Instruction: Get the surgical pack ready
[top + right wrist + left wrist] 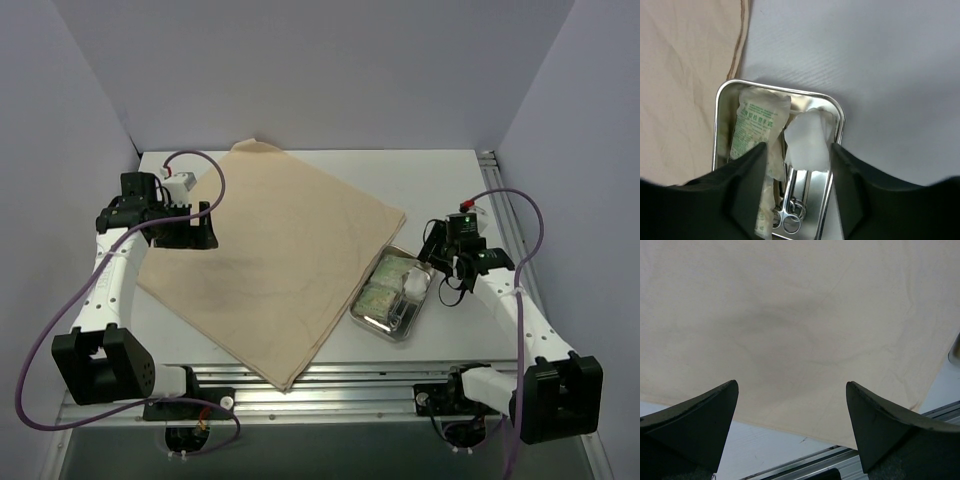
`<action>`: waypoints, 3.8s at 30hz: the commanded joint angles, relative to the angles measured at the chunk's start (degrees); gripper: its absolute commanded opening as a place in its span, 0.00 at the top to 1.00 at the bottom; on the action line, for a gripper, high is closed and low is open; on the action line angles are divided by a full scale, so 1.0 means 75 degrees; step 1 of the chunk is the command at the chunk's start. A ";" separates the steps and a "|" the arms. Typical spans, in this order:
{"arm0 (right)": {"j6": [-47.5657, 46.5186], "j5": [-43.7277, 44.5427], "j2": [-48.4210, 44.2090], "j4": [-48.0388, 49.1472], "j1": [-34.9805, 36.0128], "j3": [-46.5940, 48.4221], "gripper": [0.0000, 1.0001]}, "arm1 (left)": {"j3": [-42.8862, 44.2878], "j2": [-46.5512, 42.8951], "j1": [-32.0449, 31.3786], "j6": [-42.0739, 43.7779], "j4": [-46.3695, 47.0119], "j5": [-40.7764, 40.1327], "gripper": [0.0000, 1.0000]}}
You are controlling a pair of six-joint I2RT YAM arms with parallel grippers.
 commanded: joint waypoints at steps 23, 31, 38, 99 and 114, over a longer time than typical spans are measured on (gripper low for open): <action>0.2535 0.1147 0.0000 -0.1163 0.1950 -0.1339 0.49 | 0.0226 -0.0371 0.0061 0.0211 -0.0067 0.0517 0.01; 0.2818 0.1265 -0.0175 -0.1105 0.2186 -0.1703 0.54 | 0.0238 -0.0382 0.0107 0.0222 -0.0102 0.0599 0.01; 0.2794 0.1733 -0.0209 -0.1642 0.2397 -0.1260 0.56 | 0.0250 -0.0382 0.0119 0.0234 -0.0114 0.0599 0.01; 0.4083 0.2590 -0.1803 -0.1819 0.2667 -0.1973 1.00 | 0.0285 -0.0570 0.0330 0.0293 -0.0231 0.1009 0.01; 0.4283 0.2824 -0.2846 -0.1516 0.2667 -0.2055 1.00 | 0.0332 -0.0488 0.0342 0.0281 -0.0243 0.1021 0.01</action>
